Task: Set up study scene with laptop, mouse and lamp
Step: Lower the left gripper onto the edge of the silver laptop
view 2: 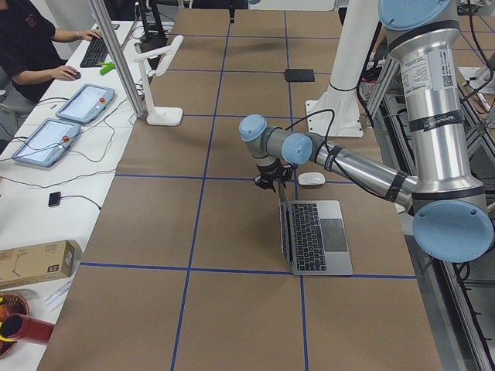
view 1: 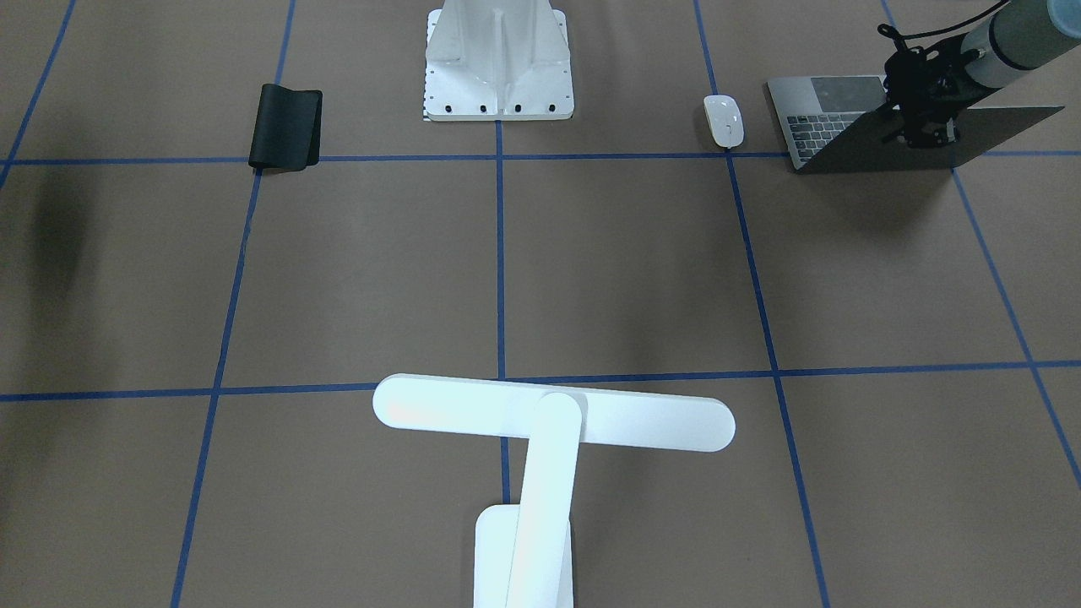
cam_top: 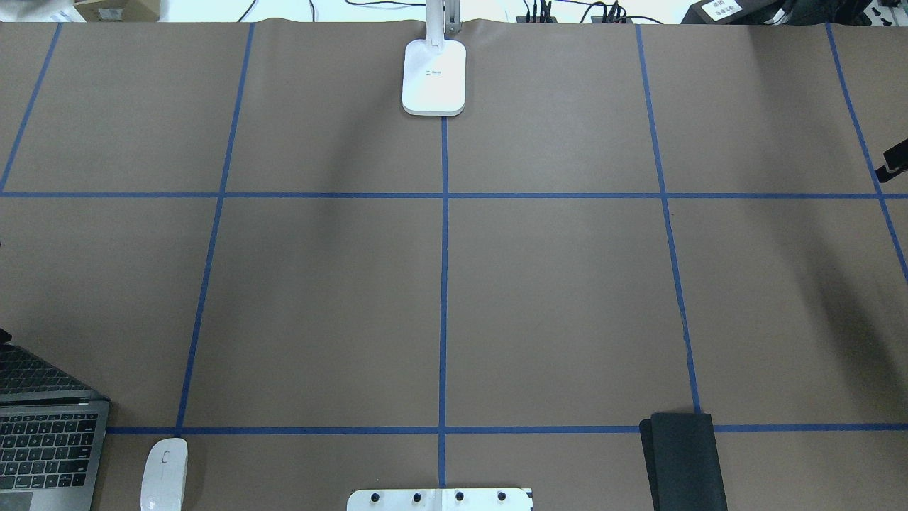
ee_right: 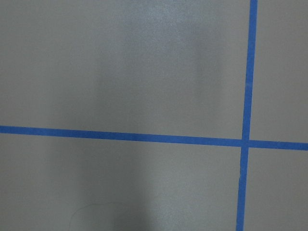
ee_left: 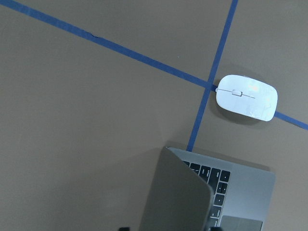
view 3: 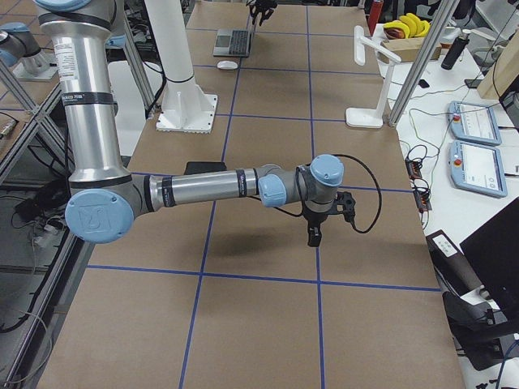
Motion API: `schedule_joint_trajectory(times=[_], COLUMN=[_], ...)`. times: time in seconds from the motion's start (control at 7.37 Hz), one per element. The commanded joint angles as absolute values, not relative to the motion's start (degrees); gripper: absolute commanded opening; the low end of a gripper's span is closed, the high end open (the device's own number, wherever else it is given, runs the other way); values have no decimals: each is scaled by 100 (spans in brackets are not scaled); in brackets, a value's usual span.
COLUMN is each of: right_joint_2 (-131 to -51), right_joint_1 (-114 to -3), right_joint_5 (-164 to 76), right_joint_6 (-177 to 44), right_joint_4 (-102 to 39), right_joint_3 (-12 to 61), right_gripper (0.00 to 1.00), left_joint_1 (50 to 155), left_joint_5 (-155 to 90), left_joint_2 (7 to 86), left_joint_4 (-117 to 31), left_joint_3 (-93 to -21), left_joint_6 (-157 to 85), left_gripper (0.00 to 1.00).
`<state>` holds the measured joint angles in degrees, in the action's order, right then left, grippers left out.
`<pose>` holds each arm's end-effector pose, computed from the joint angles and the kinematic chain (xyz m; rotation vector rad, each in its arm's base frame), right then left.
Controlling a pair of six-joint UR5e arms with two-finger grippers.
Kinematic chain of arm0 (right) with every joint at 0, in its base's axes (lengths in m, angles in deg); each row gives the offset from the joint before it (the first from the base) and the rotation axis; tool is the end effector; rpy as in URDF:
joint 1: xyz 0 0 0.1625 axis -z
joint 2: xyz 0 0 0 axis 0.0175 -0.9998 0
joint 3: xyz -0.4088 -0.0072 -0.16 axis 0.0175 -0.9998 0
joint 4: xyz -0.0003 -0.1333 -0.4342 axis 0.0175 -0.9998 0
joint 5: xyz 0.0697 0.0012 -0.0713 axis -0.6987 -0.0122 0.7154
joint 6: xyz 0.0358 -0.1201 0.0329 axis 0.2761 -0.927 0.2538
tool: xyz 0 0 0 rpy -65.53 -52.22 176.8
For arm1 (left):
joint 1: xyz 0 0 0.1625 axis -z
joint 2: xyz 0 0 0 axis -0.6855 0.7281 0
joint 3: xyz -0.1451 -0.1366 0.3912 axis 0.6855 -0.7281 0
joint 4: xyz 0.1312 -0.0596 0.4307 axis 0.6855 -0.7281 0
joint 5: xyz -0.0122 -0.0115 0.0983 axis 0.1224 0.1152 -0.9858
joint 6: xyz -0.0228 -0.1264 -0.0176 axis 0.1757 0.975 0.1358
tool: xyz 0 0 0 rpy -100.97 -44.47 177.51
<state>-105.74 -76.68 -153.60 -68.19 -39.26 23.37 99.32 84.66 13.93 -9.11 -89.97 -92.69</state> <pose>-0.0812 -0.5884 0.6159 0.0338 -0.7641 -0.0421 0.2060 -0.3707 0.4941 0.3002 0.8962 1.3323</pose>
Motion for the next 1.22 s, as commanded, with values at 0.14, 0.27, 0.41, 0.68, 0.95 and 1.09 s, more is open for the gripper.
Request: schedule_joint_trajectory(times=[0.14,0.27,0.41,0.68,0.95,1.09], right_joint_2=[-10574,-10566,-10566,-10566,-10566,-10557], right_joint_1=[-7669,-7669,-7669,-7660,-7660,-7660], right_joint_5=[-15348,-15348,-15348,-15348,-15348,-15348], right_joint_6=[-6813,-6813,-6822,-6813,-6813,-6813], right_joint_4=[-3922,-3931,-3922,-3922,-3922,-3922], right_joint_3=[2330,2330,2304,2303,2295,2286], right_gripper=[100,100,100,100,100,100], left_joint_1=[9873,9899,9926,9944,10083,10302], left_joint_5=[8454,8454,8454,8454,8454,8454], left_joint_2=[1433,1433,1425,1442,1460,1555], left_joint_4=[-934,-935,-943,-943,-952,-970], left_joint_3=[-9023,-9032,-9024,-9041,-9190,-9190], left_joint_6=[-9476,-9642,-9687,-9731,-9749,-9749], left_gripper=[27,13,0,0,0,0])
